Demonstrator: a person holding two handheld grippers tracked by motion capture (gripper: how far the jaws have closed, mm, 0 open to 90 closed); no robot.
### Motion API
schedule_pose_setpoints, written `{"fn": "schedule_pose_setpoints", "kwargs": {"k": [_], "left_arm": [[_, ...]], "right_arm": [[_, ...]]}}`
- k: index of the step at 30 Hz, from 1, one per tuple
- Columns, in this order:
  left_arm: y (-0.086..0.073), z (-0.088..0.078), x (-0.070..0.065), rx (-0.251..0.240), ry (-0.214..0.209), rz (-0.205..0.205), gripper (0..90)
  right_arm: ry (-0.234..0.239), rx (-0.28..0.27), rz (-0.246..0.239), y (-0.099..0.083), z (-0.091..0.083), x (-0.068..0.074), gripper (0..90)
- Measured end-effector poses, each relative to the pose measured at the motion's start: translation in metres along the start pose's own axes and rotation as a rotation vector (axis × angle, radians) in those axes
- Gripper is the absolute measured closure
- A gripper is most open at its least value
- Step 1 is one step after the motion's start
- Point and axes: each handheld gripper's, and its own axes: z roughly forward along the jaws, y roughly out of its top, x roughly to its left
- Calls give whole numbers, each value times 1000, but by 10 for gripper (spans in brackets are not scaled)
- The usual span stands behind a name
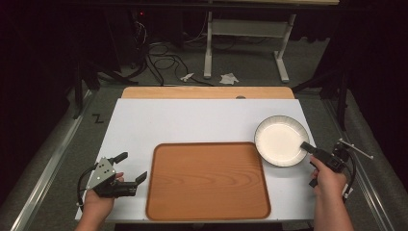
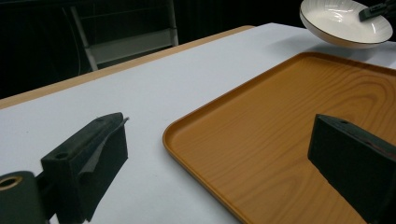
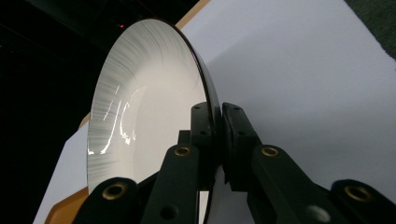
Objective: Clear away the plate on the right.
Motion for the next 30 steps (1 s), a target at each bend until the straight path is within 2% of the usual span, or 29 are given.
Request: {"fn": "schedule_pose_setpoints", "kwargs": {"k": [8,16,21,25,30], "left_arm": [[1,1,1,-4,0,1,55],[1,0,1,-12,6,-1,55],[1,0,1,3,10,12,55],[1,1,1,2,13,11,55],[1,1,1,2,12,12,55]], "right_arm": [[56,-3,-27,-1,-4,11,856],[123,13,-60,-4,-3,29,857],[147,26,-82,-6,-1,37,856],[160,41,-80,-8,1,43,856],[186,59,-99,-11,6,49,857]]}}
